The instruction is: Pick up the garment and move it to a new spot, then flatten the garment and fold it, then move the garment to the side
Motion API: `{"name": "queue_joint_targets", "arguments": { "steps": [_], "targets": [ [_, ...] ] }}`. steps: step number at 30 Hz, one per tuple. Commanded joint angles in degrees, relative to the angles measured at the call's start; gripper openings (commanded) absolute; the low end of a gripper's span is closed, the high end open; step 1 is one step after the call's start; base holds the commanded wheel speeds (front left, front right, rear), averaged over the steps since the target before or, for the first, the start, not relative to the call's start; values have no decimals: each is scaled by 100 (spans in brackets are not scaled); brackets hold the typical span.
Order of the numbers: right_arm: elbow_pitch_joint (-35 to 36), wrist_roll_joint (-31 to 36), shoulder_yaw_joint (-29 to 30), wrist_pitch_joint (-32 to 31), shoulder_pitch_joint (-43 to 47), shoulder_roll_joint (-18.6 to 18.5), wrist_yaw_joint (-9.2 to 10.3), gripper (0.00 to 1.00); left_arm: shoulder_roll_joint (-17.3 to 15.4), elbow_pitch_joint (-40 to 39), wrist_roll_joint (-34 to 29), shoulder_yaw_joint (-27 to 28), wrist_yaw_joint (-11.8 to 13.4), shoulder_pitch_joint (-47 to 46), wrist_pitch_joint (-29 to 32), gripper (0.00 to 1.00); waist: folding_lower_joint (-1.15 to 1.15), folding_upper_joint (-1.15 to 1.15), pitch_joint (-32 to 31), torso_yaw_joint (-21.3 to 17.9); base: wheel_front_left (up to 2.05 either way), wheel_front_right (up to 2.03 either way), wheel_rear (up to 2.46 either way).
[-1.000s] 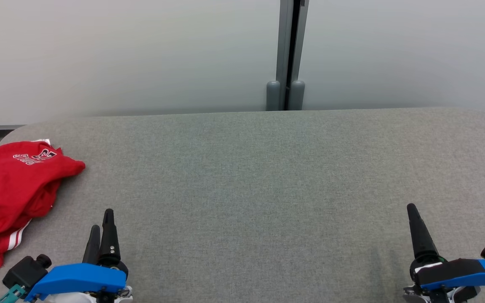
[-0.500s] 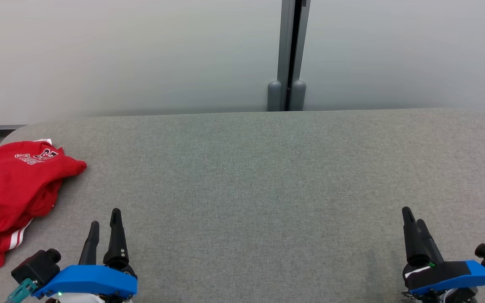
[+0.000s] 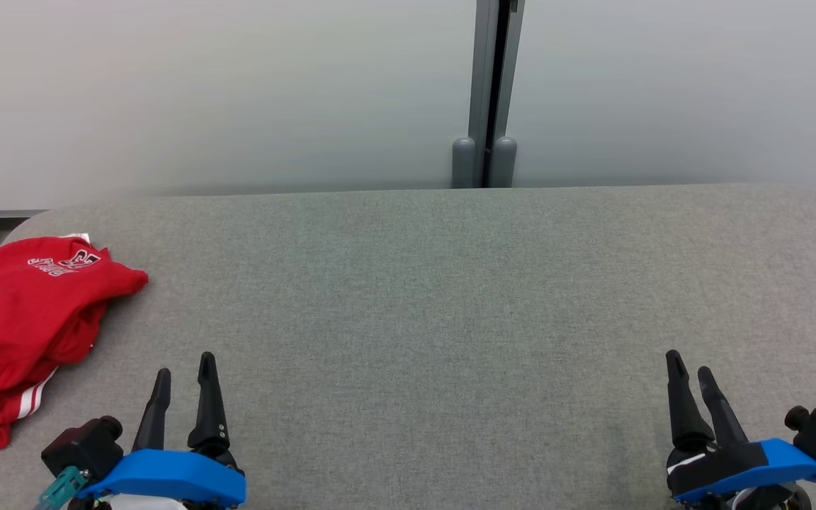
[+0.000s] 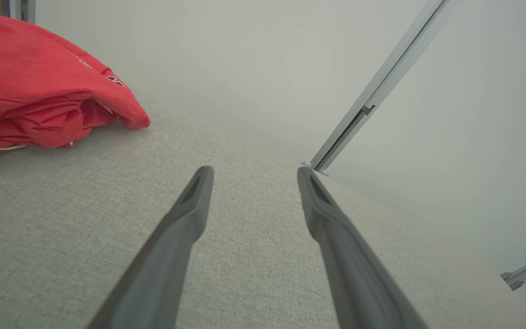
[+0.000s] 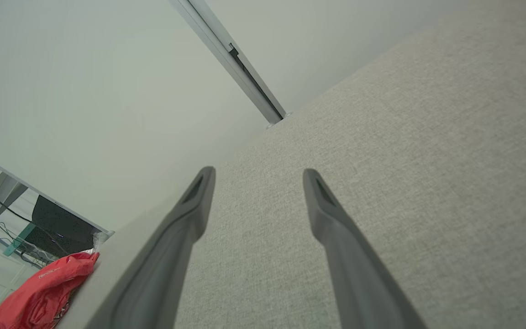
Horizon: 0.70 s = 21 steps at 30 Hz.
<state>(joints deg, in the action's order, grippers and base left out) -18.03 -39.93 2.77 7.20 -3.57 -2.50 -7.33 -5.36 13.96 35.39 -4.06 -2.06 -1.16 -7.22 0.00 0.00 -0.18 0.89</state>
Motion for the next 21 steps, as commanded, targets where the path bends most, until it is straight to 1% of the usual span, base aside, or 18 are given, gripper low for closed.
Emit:
{"name": "queue_joint_targets", "arguments": {
  "steps": [1, 21],
  "targets": [
    [21, 184, -16, 67, -99, -43, -17, 100, -60, -48, -192, -17, 10, -10, -64, 100, 0, 0, -1, 5, 0, 0, 0],
    [-116, 1354, -85, 352, -123, -49, -18, 100, -103, 47, -1321, -162, 134, 25, -352, 100, 0, 0, -25, 25, 0, 0, 0]
  ]
}}
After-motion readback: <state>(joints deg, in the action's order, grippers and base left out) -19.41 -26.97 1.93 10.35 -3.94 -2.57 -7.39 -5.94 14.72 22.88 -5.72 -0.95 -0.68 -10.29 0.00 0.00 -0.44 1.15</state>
